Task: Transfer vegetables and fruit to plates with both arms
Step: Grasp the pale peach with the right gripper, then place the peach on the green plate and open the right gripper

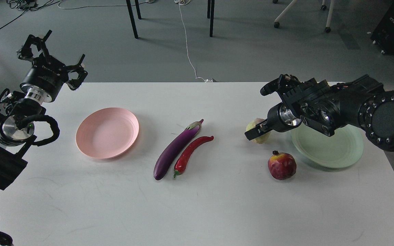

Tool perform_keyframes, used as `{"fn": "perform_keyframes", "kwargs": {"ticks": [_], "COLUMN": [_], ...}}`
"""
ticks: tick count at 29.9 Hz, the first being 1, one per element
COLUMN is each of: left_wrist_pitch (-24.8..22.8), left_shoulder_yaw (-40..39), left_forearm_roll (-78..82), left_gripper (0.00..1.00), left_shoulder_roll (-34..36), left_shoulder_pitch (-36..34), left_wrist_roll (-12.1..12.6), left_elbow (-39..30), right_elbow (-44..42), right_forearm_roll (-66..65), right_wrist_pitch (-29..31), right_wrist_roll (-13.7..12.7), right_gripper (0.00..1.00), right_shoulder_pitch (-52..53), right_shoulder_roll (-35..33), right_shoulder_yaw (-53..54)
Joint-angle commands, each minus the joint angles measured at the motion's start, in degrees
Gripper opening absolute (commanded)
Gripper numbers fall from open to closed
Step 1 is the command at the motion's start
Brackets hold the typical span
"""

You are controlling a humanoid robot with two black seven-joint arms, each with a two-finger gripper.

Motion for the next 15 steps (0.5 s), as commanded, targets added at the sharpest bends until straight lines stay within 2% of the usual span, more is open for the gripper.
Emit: {"fn": "perform_keyframes", "kwargs": {"ticks": [1, 5, 9, 15], "left_wrist_pitch": [0.02, 0.37, 0.37, 0.1], "left_shoulder_yaw": [0.02, 0.11, 0.11, 0.11], "left_forearm_roll": [0.0, 0.08, 0.08, 0.08], "left_gripper": [0.98, 0.98, 0.98, 0.98], "left_shoulder_roll": [0.08, -0.19, -0.19, 0.34], "left_shoulder_pitch": [0.0, 0.0, -0.09, -0.18], "left_wrist_roll": [0.09, 0.09, 0.09, 0.09], "left_elbow": [0.08, 0.0, 0.0, 0.0], "right_elbow": [-0.09, 0.44, 1.84, 9.04], "right_forearm_roll": [-0.15, -0.15, 0.12, -2.59], "right_wrist_pitch": [-0.08, 0.0, -0.08, -0.26], "right_wrist_roll": [0.41, 0.41, 0.41, 0.41], "right_gripper": [0.75, 0.65, 0.65, 0.65], "right_shoulder_pitch": [-0.15, 1.42, 5.64, 9.6], "right_shoulder_roll": [-0.1, -1.85, -6.85, -19.15], "right_shoulder_yaw": [-0.21, 0.05, 0.58, 0.06]}}
